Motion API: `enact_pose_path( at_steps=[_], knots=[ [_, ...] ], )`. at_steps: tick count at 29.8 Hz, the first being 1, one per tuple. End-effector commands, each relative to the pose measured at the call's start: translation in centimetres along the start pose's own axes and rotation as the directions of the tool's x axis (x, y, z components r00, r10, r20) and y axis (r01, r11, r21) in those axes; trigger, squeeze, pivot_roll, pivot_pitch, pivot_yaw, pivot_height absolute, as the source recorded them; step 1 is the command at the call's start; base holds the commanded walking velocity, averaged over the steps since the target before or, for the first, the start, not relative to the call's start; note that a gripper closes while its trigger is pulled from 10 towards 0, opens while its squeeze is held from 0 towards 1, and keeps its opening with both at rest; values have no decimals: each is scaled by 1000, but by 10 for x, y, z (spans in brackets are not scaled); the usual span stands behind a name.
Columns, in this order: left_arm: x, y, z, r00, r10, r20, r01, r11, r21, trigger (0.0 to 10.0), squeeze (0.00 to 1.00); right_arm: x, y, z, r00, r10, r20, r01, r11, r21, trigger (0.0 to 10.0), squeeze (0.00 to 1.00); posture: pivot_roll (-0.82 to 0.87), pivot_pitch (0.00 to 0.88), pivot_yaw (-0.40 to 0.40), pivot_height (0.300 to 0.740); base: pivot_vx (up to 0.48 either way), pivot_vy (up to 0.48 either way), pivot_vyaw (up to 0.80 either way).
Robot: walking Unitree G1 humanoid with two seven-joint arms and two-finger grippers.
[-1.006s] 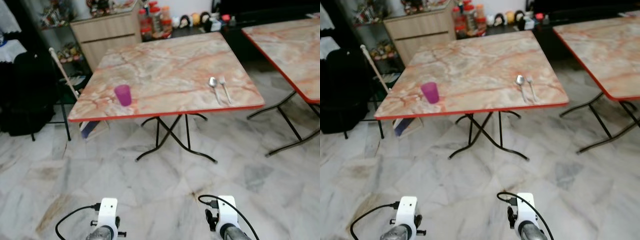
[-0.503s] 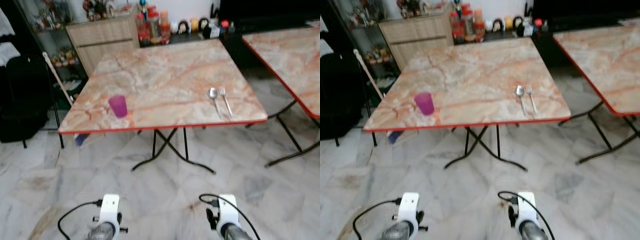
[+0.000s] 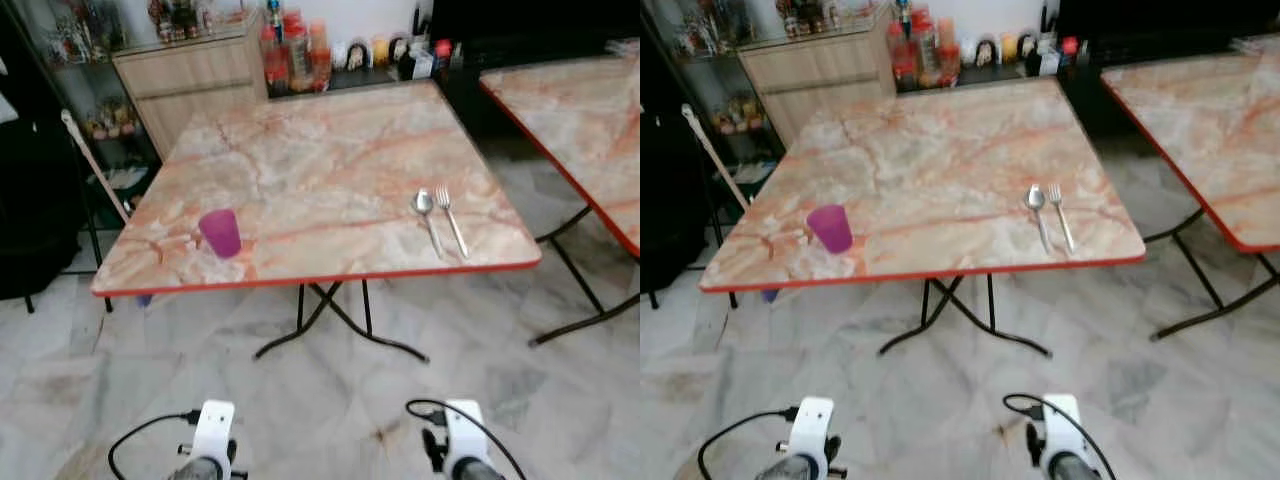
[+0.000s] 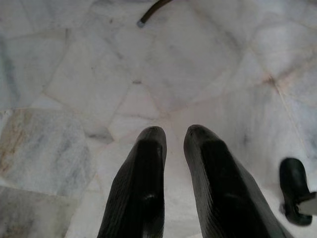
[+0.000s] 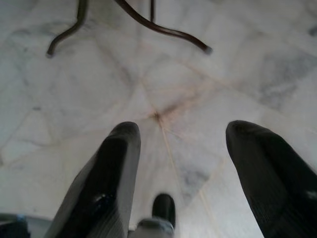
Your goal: Setting the table
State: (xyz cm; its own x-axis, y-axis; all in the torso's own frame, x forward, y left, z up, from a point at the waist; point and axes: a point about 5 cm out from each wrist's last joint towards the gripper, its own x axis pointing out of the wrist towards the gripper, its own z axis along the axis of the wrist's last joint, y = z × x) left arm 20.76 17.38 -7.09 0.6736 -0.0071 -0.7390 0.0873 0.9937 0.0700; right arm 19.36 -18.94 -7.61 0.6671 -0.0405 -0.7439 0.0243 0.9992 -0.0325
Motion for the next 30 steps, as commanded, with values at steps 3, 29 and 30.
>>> enact_pose_path(
  at_steps=[3,29,30],
  knots=[
    [-3,10,-10,999,15,-35,-14,999,33,10000,0,-3,7,-12,1000,19,-25,-19,1000,12,10000,0,-59,0,96,740,287,0,0],
    [-4,9,-13,998,35,-47,-35,999,18,10000,0,-4,8,-12,1000,25,-5,-24,999,41,10000,0,26,0,57,740,71,0,0],
    [-4,9,-15,998,35,-49,-35,999,16,10000,0,-4,8,-12,1000,23,-5,-23,999,44,10000,0,26,0,56,740,0,0,0]
  ],
)
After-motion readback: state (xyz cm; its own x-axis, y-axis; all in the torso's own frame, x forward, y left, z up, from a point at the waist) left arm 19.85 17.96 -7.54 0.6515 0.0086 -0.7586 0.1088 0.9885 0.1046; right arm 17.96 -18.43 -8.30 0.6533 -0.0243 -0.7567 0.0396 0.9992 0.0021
